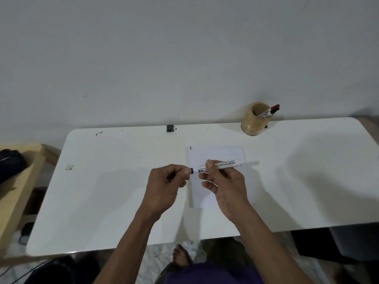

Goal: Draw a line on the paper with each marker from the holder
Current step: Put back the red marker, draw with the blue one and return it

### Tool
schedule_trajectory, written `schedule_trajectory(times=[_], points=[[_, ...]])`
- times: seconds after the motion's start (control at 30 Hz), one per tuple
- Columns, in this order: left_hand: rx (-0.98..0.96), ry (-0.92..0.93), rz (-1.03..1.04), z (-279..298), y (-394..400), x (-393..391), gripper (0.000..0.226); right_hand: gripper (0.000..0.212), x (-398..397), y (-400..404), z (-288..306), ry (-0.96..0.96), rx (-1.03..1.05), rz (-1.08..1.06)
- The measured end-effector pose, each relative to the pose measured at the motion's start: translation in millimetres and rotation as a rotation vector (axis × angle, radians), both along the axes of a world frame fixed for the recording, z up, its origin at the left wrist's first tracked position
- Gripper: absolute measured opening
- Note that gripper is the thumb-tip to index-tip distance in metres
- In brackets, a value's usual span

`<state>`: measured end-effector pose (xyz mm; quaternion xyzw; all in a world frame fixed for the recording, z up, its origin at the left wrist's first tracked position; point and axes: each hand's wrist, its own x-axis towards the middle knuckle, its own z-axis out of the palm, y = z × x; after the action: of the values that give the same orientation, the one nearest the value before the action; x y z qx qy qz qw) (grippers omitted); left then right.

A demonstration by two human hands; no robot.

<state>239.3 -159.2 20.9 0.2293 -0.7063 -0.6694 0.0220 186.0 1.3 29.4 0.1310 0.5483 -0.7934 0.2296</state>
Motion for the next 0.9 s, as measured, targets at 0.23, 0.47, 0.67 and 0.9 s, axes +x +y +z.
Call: schedule_trajectory(times=[0.23, 0.47, 0.67, 0.9], points=[[0.083, -0.099, 0.065, -9.8, -15.3, -9.2, 0.02, 0.01, -21.7, -5.7, -10.2, 0.121, 0.089, 0.019], [-0.428, -0.201, 0.147, -29.4, -39.6, -43.0, 0.008, 0.007, -55.6, 6.0, -16.5, 0.13, 0.147, -0.012], [-0.732, -0.26, 0.054, -64.6, -57.3, -85.4, 0.01, 0.011, -62.5, 5.7, -30.8, 0.123, 0.2, -0.02], [-0.833, -0.355, -0.067, -77.2, -63.9, -102.4, 0.015, 0.011, -72.5, 7.7, -40.2, 0.12, 0.241, -0.007]])
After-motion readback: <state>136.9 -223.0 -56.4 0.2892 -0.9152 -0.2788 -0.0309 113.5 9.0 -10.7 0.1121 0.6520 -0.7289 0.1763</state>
